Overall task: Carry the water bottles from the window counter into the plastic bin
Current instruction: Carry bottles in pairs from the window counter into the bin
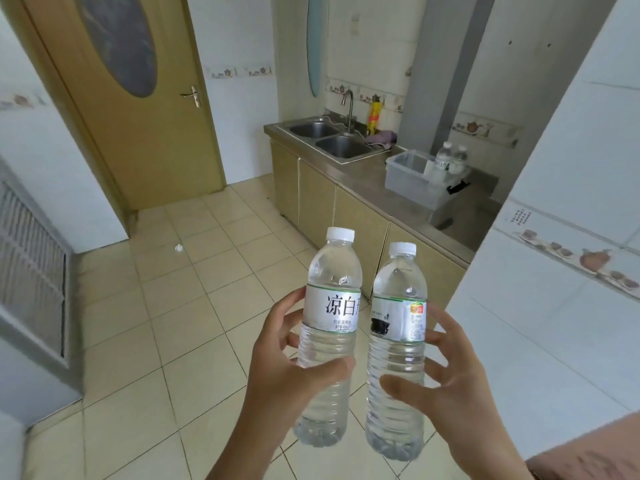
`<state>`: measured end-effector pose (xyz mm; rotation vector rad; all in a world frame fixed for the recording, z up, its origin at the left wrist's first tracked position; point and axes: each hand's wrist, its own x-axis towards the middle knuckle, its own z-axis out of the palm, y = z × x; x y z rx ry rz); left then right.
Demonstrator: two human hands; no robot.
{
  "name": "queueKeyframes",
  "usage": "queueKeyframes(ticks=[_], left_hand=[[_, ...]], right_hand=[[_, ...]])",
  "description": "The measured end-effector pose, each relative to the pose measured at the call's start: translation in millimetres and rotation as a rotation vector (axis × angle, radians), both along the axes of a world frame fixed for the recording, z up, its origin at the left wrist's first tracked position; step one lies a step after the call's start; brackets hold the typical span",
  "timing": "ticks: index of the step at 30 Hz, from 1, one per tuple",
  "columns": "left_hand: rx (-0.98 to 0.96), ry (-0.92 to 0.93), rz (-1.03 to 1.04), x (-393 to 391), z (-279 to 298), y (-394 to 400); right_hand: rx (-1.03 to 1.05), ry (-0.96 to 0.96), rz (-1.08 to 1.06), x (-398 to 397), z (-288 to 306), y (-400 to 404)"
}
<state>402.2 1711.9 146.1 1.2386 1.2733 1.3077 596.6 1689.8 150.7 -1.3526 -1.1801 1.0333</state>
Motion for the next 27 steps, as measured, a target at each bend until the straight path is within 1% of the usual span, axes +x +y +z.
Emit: queueKeyframes(ticks=[7, 16, 22, 27], left_hand=[[-0.033, 0.02, -0.027, 9, -13, 140], [-0.07, 0.016, -0.177, 20, -19, 342], [-0.095, 0.01, -0.246, 42, -20, 444], [-0.111, 0.004, -0.26, 82, -20, 524]], right_hand=[[-0.008, -0.021, -0.027, 11, -13, 130], [-0.062, -0.019, -0.172, 19, -16, 298], [-0.084, 0.028, -0.244, 35, -14, 388], [-0.1, 0.033, -0.274, 71, -21, 465]])
